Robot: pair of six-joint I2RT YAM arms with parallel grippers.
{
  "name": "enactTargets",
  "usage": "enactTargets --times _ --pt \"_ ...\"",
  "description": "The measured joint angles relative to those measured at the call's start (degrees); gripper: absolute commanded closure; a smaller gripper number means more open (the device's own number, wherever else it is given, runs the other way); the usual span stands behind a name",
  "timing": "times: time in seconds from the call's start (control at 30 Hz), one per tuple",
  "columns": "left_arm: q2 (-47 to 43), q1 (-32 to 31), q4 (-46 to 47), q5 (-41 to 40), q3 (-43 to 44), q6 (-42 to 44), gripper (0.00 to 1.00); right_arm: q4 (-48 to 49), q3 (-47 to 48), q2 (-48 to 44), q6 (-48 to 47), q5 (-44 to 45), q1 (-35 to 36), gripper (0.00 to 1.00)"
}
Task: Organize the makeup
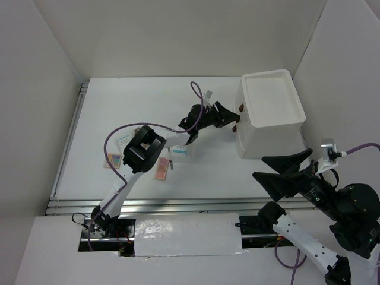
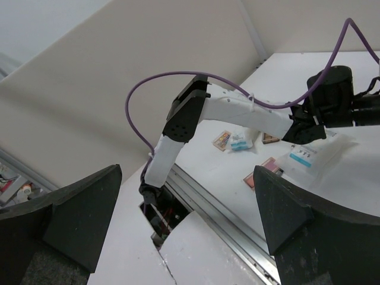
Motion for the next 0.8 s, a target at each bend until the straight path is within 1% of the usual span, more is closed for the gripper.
enactTargets --times 0.13,0.17,0.3,0.33,0.4,0.43,0.5,0.53,0.57,0.67,0.8 --pt "0.4 -0.1 1.0 0.2 0.0 -0.6 0.49 0.0 0.7 0.4 0.0 0.0 0.0 0.0" --pt "0.5 -0.1 1.3 0.2 0.0 -0.9 0.55 0.0 0.9 0.4 0.0 0.0 0.0 0.0" --pt "0.7 -0.1 2.1 0.3 0.0 -1.8 0.71 0.0 1.3 0.5 0.0 0.0 0.0 0.0" --pt "0.7 0.0 2.1 0.3 0.0 -1.8 0.78 0.0 1.4 0.5 0.0 0.0 0.0 0.0" --pt "0.7 0.0 2.2 0.3 0.0 -1.7 0.83 -0.1 1.4 0.5 0.0 0.0 0.0 0.0" --pt "0.7 0.0 2.3 0.3 0.0 -1.7 0.88 0.0 1.4 0.5 0.0 0.0 0.0 0.0" --pt "0.7 0.0 2.5 0.4 0.0 -1.6 0.92 0.0 1.4 0.5 0.0 0.0 0.0 0.0" --pt "0.7 0.0 2.5 0.4 0.0 -1.6 0.98 -0.1 1.4 0.5 0.0 0.0 0.0 0.0" --pt "0.7 0.0 2.6 0.5 0.0 -1.5 1.0 0.0 1.4 0.5 0.0 0.0 0.0 0.0" --pt "0.5 0.0 3.3 0.5 -0.8 -1.4 1.0 -0.1 1.4 0.5 0.0 0.0 0.0 0.0" --pt "-2.0 0.5 4.6 0.3 -5.0 -1.3 1.0 -0.1 1.5 0.5 0.0 0.0 0.0 0.0"
